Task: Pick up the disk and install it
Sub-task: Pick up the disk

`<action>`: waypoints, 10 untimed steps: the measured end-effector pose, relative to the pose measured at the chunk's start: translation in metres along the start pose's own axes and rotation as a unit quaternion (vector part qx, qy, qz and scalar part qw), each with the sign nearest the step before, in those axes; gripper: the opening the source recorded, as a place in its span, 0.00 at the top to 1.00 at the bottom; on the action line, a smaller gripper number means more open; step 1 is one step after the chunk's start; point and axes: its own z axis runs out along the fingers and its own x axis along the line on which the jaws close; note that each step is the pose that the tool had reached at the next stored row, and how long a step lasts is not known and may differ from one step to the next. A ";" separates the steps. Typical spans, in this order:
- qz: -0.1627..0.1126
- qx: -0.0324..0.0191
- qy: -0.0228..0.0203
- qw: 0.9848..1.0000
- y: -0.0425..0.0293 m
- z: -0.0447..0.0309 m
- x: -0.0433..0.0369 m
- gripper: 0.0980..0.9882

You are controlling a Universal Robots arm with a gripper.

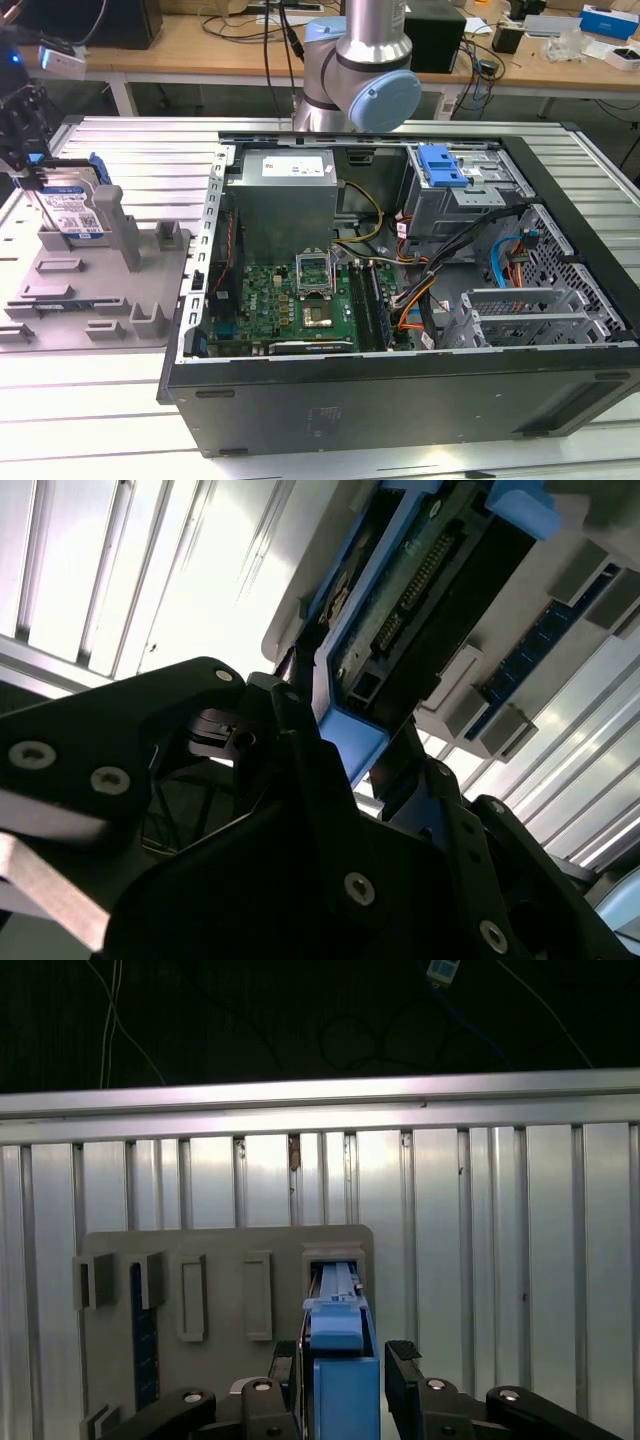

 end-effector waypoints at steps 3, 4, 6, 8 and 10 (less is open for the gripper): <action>0.000 0.000 0.000 1.000 0.0000 0.0013 -0.0001 0.67; 0.000 0.000 0.000 1.000 0.0000 0.0015 -0.0001 0.67; 0.000 0.000 0.000 1.000 0.0000 0.0018 -0.0001 0.67; 0.000 0.000 0.000 1.000 0.0000 0.0019 -0.0001 0.67; 0.000 0.000 0.000 1.000 0.0000 0.0020 0.0005 0.67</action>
